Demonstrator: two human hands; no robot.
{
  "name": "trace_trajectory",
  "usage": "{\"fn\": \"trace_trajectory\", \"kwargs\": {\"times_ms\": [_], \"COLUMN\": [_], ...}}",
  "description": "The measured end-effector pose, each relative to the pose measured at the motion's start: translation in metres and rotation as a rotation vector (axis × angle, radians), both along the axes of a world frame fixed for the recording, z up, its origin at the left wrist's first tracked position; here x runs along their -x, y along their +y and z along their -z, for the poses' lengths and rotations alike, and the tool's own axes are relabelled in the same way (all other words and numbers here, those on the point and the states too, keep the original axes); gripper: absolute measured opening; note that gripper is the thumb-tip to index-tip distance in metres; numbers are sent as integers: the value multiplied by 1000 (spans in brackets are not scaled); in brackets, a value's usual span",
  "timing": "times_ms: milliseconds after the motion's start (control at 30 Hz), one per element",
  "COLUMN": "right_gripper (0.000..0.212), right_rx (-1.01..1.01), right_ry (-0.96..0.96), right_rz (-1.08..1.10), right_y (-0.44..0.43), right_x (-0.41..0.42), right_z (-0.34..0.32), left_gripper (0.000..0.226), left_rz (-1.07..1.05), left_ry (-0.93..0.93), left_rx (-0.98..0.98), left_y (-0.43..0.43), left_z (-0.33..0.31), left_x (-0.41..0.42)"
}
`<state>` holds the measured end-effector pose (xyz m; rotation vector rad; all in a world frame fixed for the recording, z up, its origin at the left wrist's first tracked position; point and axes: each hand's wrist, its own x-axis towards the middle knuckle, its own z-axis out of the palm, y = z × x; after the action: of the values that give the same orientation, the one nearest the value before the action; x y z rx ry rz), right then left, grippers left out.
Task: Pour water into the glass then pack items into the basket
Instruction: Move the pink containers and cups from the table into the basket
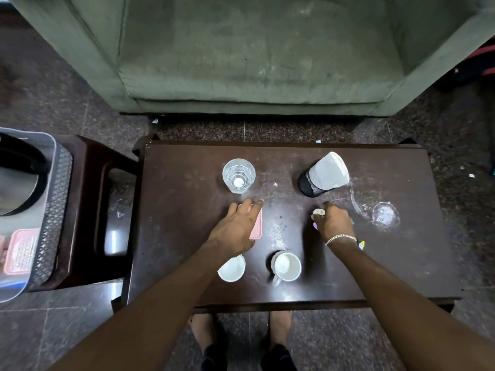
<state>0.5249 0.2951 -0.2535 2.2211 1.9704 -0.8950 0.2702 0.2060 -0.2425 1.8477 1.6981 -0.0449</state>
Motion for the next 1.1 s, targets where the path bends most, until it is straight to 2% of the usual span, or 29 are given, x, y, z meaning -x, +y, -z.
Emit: {"fn": "trace_trajectory", "kwargs": {"times_ms": [133, 233, 300, 400, 433, 600, 833, 1100], "right_gripper": [8, 5, 9, 5, 13, 19, 17, 10], "right_rx": [-32, -72, -93, -20, 16, 143, 265, 282], "right_ry": [0, 130, 267, 609, 703, 973, 1036, 879], "right_rz": [-12, -39, -72, 5, 40, -59, -313, -460], "right_y": [-7, -18, -28, -44, -49, -67, -108, -161], "right_x": [4, 20, 43, 91, 111, 220, 374, 496], "right_z": [-6, -23, -44, -74, -84, -133, -183, -173], "left_gripper": [106, 104, 103, 103, 103, 105, 106, 108], "left_rz": [-24, -50, -74, -107, -123, -248, -483, -580], "left_ry": [-27, -58, -104, -137, -129, -96, 3, 95], "left_rx": [-17, -43, -93, -184, -210, -326, -289, -100], "left_y": [-12, -27, -41, -62, -69, -115, -195, -266], "left_z": [-8, -24, -40, -71, -83, -142, -190, -185], "left_x": [15, 36, 58, 98, 114, 205, 337, 439]}}
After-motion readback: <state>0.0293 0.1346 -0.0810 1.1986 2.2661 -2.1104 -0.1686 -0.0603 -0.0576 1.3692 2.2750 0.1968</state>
